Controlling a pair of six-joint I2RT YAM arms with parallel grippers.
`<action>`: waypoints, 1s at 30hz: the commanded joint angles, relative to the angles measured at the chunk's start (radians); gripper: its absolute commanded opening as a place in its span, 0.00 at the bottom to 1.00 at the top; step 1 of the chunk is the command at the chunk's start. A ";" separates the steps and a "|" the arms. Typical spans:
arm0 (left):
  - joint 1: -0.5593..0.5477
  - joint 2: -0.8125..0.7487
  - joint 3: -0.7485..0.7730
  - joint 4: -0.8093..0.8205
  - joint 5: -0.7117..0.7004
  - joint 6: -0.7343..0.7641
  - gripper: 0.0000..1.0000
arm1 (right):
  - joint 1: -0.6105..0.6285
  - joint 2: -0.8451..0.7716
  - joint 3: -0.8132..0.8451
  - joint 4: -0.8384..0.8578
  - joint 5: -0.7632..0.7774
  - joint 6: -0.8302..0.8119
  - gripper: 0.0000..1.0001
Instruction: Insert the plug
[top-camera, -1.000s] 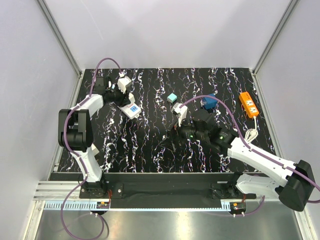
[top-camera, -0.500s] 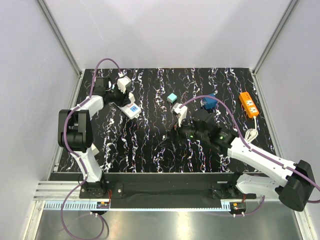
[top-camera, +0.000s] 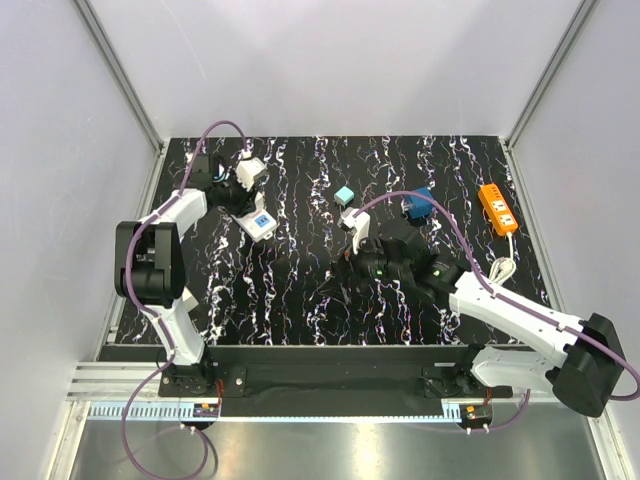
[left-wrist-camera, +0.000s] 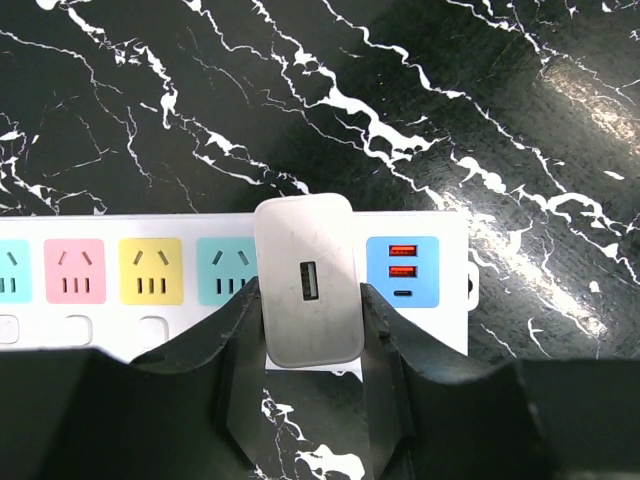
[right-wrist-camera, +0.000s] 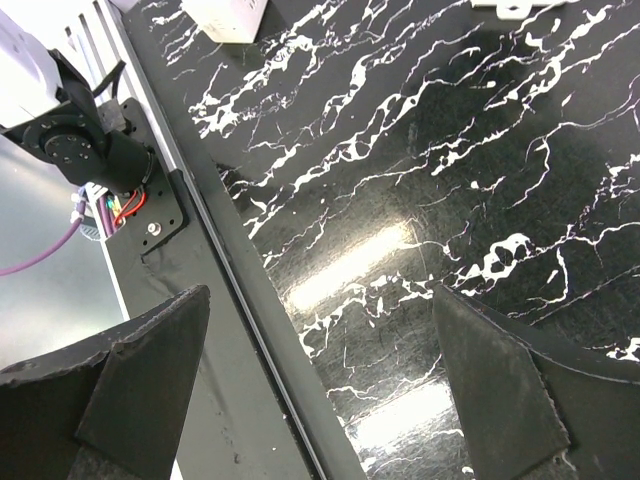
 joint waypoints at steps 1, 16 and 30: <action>0.015 -0.021 0.011 -0.030 -0.013 0.028 0.00 | 0.006 0.005 0.039 0.020 -0.015 -0.008 1.00; 0.027 -0.032 -0.012 -0.088 -0.015 0.071 0.00 | 0.004 0.025 0.044 0.020 -0.015 -0.020 1.00; 0.030 -0.019 -0.020 -0.187 -0.032 0.029 0.00 | -0.026 0.308 0.284 0.070 0.326 0.029 1.00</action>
